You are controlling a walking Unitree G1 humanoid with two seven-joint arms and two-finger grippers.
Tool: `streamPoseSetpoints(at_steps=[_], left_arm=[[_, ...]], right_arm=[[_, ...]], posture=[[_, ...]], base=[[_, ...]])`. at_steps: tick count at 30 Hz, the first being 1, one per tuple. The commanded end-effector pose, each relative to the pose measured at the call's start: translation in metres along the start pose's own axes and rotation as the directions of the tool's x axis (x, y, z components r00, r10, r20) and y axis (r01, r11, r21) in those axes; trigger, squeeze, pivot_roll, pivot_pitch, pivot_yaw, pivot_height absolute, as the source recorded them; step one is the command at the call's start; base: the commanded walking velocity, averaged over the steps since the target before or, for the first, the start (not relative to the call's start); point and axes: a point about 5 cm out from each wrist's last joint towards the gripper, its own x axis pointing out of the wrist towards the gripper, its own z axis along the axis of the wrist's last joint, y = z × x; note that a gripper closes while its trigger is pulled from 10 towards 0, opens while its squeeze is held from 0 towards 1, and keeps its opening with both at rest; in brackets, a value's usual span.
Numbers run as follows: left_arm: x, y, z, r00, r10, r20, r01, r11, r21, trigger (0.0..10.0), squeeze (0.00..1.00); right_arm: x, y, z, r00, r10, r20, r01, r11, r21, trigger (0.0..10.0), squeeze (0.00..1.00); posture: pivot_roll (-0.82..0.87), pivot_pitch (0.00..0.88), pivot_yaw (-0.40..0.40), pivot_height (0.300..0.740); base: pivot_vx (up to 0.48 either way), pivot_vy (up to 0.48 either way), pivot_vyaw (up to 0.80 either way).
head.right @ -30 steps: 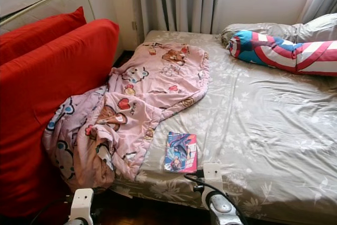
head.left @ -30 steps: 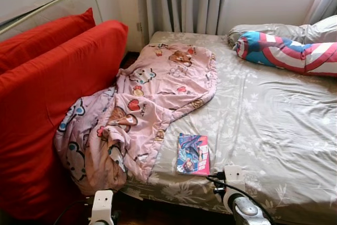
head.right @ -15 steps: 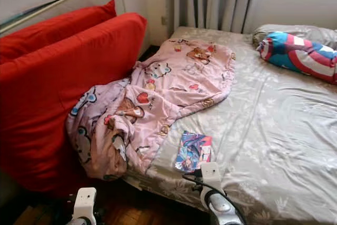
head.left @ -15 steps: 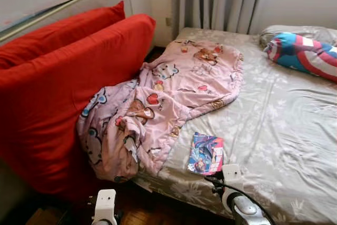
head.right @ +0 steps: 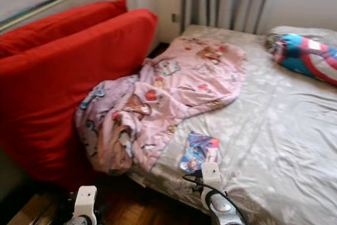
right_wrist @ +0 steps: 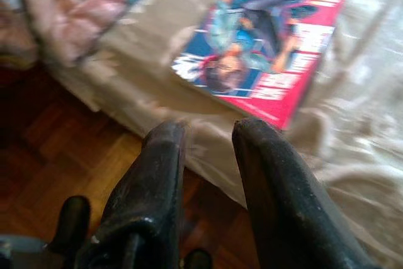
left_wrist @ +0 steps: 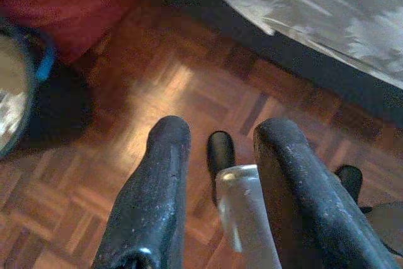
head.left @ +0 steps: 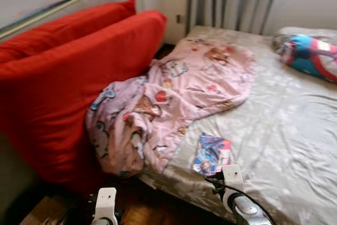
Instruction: Clean up the room
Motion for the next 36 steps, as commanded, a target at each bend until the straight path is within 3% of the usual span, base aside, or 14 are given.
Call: streamPoseSetpoints(at_steps=[1,36], left_arm=[[-0.0003,0.0022,-0.0009,1.0,0.004,-0.006,-0.004,1.0,0.0,10.0,0.0],[0.0006,-0.0009,0.0025,1.0,-0.009,0.008,0.009,1.0,-0.001,10.0,0.0]], right_arm=[[-0.0011,-0.0013,-0.003,1.0,-0.002,-0.001,0.002,1.0,0.022,10.0,0.0],[0.0002,0.0021,0.0003,1.0,0.025,0.003,-0.025,0.999,0.032,10.0,0.0]], posture=[[-0.08,0.0,0.021,0.74],[-0.09,0.0,0.02,0.74]], base=[[0.0,0.0,0.0],[0.0,0.0,0.0]])
